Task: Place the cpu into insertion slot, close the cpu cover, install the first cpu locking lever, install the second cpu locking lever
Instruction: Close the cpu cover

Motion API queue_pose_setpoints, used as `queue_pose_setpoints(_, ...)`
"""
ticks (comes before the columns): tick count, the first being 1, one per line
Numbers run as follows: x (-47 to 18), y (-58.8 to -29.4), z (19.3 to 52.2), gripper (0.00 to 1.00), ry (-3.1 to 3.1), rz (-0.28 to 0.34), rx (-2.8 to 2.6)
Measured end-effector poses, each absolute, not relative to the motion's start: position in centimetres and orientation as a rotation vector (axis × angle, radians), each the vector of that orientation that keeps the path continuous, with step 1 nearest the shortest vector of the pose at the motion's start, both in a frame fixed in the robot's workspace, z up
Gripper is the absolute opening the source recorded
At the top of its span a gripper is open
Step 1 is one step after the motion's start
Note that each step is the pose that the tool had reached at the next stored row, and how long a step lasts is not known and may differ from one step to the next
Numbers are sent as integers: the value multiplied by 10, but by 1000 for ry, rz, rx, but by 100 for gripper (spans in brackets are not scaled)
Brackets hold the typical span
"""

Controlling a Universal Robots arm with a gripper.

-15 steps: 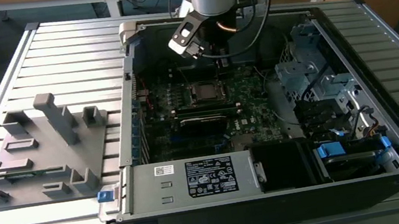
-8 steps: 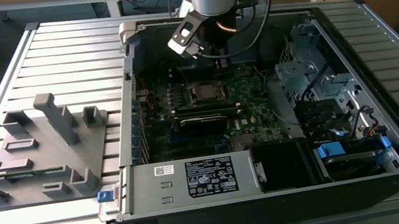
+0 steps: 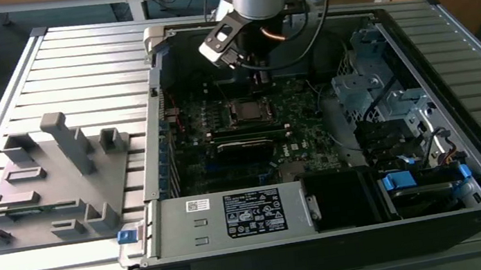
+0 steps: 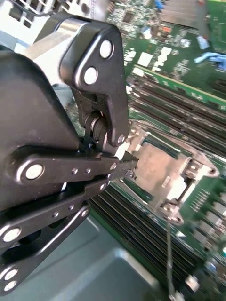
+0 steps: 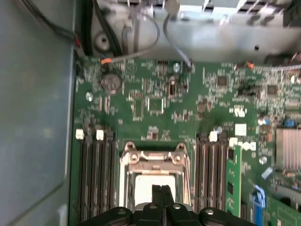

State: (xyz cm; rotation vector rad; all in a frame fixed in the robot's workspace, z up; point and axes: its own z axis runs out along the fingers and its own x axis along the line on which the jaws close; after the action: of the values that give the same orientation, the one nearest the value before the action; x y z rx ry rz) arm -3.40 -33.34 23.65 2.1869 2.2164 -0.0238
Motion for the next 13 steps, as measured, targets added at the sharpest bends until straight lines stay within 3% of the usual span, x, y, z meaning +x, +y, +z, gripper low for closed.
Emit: queue_pose_setpoints(13, -34, -333, 236, 11, 2237, -95, 2205)
